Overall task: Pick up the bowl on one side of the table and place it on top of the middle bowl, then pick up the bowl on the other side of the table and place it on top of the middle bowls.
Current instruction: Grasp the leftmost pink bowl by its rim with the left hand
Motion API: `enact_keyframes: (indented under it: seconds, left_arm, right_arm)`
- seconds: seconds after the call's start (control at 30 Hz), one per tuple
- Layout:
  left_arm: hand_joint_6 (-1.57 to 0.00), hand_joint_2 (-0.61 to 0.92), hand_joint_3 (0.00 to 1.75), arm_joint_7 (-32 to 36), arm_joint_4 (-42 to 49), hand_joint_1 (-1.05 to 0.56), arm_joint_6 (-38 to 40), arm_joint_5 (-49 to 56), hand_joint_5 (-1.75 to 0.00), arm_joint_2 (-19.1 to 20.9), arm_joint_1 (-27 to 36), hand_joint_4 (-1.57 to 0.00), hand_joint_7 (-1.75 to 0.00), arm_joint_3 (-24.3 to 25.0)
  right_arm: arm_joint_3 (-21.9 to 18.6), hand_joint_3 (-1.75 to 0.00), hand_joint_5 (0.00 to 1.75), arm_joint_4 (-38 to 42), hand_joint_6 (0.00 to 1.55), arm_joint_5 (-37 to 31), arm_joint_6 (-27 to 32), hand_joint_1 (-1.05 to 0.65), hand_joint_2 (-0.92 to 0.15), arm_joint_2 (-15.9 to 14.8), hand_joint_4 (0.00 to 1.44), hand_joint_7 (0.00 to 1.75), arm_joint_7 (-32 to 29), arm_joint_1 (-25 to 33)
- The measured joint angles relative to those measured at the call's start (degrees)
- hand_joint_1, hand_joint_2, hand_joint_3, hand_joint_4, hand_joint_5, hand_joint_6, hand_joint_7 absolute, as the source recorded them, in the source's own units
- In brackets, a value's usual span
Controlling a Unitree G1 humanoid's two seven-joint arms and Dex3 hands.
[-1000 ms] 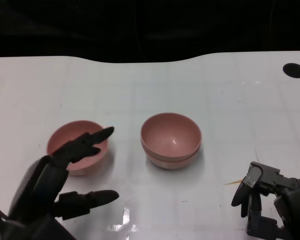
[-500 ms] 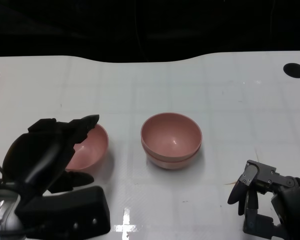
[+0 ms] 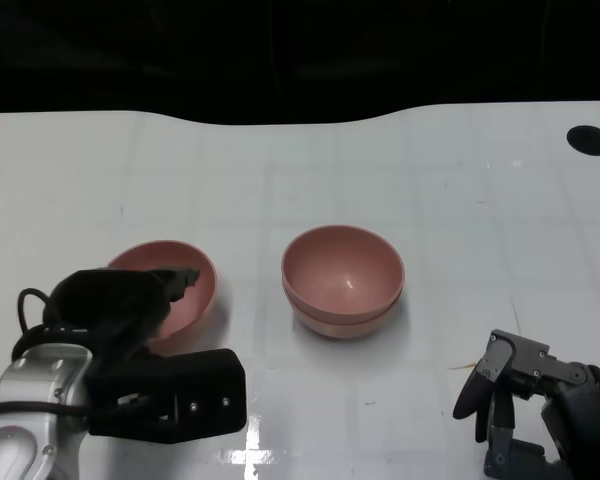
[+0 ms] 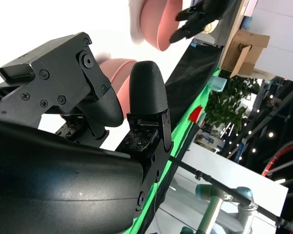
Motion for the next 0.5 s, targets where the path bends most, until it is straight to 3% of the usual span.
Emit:
enact_keyframes:
  seconds: [0.13, 0.17, 0.3, 0.33, 0.37, 0.4, 0.5]
  left_arm:
    - [-0.59, 0.92, 0.09, -0.11, 4.54, -0.38, 0.03, -0.09, -0.32, 0.08, -3.17, -0.68, -0.05, -2.02]
    - [-0.66, 0.92, 0.11, -0.32, 6.19, -0.36, -0.07, -0.39, -0.49, 0.08, -4.17, -0.72, -0.04, -2.44]
    - [-1.09, 0.92, 0.12, 0.39, 12.11, -0.27, -2.67, -2.86, -1.42, 0.22, -6.49, -0.76, -0.1, -3.22]
    - [-1.04, 0.92, 0.16, 1.9, 13.46, -0.26, -3.93, -3.47, -1.58, 0.29, -6.79, -0.76, -0.41, -3.31]
    - [-0.83, 0.92, 0.19, 4.15, 14.9, -0.24, -5.3, -3.7, -1.68, 0.35, -7.0, -0.81, -1.02, -3.39]
    - [-0.74, 0.92, 0.2, 7.12, 16.32, -0.24, -6.63, -3.78, -1.71, 0.36, -7.15, -0.83, -1.26, -3.45]
    - [-0.61, 0.92, 0.26, 14.3, 18.8, -0.23, -9.52, -4.03, -1.74, 0.36, -7.93, -0.85, -1.61, -3.5]
  right_arm:
    - [0.06, -1.65, 1.75, -0.9, 0.85, 0.05, 0.2, -0.03, -0.24, 0.14, 0.91, 1.47, -0.01, 0.18]
    - [0.08, -1.65, 1.75, -0.9, 0.85, 0.02, 0.23, -0.03, -0.24, 0.23, 0.91, 1.47, -0.03, 0.12]
    - [0.12, -1.64, 1.75, -0.9, 0.85, -0.22, 0.28, -0.03, -0.24, 0.46, 0.91, 1.47, -0.11, 0.03]
    - [0.12, -1.64, 1.75, -0.9, 0.85, -0.27, 0.3, -0.03, -0.24, 0.54, 0.91, 1.47, -0.11, 0.01]
    - [0.1, -1.64, 1.75, -0.9, 0.85, -0.3, 0.33, -0.03, -0.24, 0.62, 0.91, 1.47, -0.12, -0.05]
    - [0.06, -1.63, 1.75, -0.9, 0.85, -0.3, 0.36, -0.03, -0.24, 0.71, 0.91, 1.47, -0.14, -0.16]
    - [-0.12, -1.63, 1.75, -0.8, 0.86, -0.31, 0.35, -0.04, -0.23, 0.78, 0.93, 1.46, -0.2, -0.47]
